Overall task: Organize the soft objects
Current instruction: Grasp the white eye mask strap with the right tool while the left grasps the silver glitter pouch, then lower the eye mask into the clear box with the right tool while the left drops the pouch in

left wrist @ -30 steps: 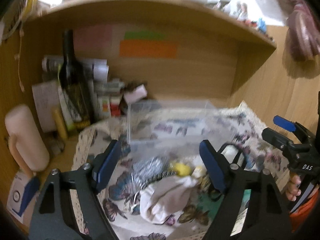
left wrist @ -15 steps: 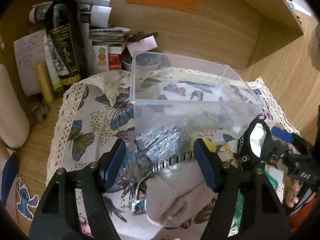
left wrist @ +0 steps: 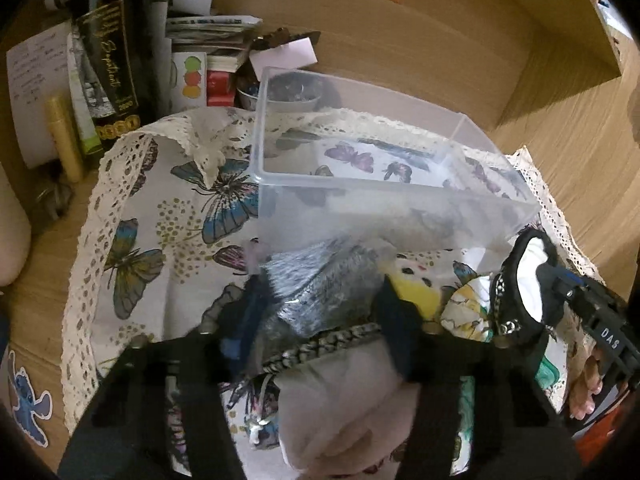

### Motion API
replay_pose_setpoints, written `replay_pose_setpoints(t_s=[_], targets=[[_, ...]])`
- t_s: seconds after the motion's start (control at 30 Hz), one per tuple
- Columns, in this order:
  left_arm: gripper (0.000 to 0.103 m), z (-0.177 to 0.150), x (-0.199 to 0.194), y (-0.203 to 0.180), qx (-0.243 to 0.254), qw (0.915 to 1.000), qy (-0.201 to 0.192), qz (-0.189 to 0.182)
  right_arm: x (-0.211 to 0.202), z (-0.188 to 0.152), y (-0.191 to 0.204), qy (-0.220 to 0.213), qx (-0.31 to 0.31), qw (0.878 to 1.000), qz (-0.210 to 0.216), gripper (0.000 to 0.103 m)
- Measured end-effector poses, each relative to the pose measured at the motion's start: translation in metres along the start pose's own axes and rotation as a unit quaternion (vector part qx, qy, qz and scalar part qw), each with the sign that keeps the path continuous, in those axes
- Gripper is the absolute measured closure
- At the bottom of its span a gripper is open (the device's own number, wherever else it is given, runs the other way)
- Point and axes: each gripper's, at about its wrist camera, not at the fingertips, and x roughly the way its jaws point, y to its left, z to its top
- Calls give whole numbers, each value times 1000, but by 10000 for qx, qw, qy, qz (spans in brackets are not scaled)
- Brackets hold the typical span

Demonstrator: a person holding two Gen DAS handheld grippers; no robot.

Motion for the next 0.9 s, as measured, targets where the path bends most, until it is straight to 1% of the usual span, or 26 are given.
replay_pose_setpoints(t_s=[0.03,0.07,0.13,0.2,0.37,0.6,0.73,0.9], targets=[[62,-2,-2,0,-7,10000,-16,-15,-4,1,1,-70,-39,10000,-37,90],[63,-4,-4,0,11,10000,-29,-21,-7,1,2,-140,-72,9999,-63,91],[69,-8,-11,-2,67,9999,-107,35,-16,3,6,-287,-151,9994,-97,91],[70,-9,-21,-4,105,9997,-225,85,-24,6,8,-440,-207,9987,-143,91],[71,-8,-49,-10,175,9979,-601,133,-42,18,10,-810,-216,9963,-168,91],[72,11,-83,-18,332,9918,-1225,164,-59,45,16,-1363,-299,9900,-203,91],[72,27,-87,-21,373,9893,-1404,108,-59,66,21,-1571,-423,9862,-304,91],[72,49,-82,-25,414,9877,-1506,47,-50,90,25,-1713,-594,9822,-489,91]])
